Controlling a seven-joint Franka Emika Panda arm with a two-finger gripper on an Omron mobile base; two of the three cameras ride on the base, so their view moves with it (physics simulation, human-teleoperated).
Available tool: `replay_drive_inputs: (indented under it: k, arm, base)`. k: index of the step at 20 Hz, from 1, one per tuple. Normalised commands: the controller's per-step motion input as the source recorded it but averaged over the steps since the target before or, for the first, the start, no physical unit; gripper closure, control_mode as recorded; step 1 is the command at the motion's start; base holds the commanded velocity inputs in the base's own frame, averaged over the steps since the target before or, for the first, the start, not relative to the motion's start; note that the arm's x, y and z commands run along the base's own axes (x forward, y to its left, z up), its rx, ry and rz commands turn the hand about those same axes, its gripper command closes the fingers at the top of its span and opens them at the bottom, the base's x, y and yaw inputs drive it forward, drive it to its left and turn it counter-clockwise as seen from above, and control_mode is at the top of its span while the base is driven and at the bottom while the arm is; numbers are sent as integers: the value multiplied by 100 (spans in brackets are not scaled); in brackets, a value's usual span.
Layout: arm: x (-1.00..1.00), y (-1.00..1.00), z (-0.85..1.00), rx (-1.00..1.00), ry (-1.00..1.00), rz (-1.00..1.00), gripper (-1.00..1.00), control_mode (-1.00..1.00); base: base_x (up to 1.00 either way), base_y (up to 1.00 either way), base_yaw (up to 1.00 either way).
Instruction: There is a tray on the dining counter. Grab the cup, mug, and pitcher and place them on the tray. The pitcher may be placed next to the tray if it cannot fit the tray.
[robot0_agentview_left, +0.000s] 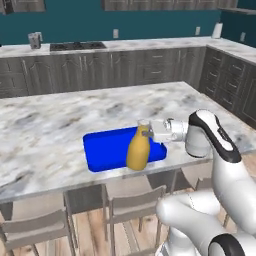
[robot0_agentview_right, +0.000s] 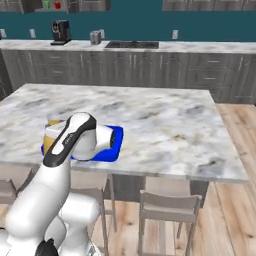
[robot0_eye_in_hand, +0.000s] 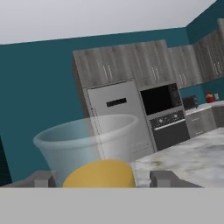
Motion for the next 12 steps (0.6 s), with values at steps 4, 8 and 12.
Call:
replay_drive_inputs:
  k: [4,8,12]
  arm:
    - [0,0,0,0,0,0,100,100]
    - [0,0,0,0,0,0,100,100]
    - [0,0,0,0,0,0,100,100]
  base:
    - [17,-82,16]
    - [32,-68,12]
    - [70,-26,2]
